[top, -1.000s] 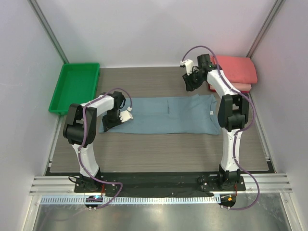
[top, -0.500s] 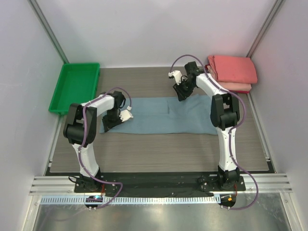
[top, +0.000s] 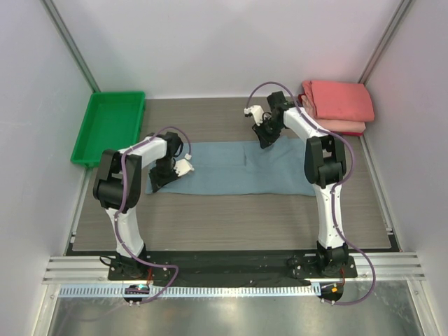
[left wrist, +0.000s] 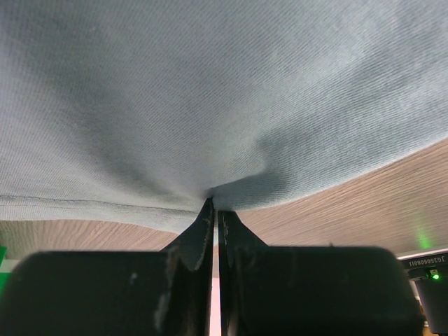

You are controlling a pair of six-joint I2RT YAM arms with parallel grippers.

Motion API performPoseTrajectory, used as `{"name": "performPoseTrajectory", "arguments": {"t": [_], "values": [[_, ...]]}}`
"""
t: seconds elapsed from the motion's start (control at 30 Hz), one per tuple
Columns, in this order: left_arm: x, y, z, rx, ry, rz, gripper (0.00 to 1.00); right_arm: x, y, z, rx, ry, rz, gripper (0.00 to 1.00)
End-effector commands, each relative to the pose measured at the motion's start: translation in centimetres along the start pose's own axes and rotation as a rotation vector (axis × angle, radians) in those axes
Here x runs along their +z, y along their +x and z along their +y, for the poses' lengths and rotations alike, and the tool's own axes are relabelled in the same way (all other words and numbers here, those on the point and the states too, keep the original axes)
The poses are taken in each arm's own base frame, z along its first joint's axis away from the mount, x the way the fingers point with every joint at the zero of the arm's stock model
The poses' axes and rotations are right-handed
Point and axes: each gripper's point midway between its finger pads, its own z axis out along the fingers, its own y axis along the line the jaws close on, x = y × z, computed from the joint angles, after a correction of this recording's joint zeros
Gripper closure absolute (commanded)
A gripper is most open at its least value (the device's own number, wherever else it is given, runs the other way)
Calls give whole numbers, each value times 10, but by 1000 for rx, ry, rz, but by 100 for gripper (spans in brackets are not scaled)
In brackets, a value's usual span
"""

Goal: Fold and stack the t-shirts
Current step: Fold the tshirt

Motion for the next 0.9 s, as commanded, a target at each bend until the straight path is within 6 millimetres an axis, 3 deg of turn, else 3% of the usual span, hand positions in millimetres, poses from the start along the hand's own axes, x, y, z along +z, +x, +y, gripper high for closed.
{"name": "performPoseTrajectory", "arguments": {"t": [0.0, 0.23, 0.3, 0.4, 0.47, 0.6, 0.63, 0.73, 0.87], "values": [[2, -17, -6, -6, 40, -56, 100, -11, -16, -3, -31, 21, -31, 79], [3, -15, -8, -4, 42, -54, 100, -44, -60, -11, -136, 153, -175, 80], [3, -15, -8, -5, 42, -54, 100, -44, -60, -7, -154, 160, -178, 79], [0, -15, -8, -6, 42, -56, 100, -38, -57, -7, -137, 172, -160, 64], [-2, -14, -8, -1, 38, -60, 100, -41, -57, -6, -127, 176, -163, 62], [-8, -6, -16, 18, 53, -60, 100, -76, -75, -6, -115, 245, -243, 59], [-9, -4, -20, 26, 58, -54, 100, -101, -91, -7, -120, 295, -313, 58], [-5, 5, -29, 47, 69, -30, 100, -119, -89, -8, -101, 356, -338, 56], [1, 13, -41, 57, 101, -2, 100, -104, -60, -9, -78, 368, -258, 56]]}}
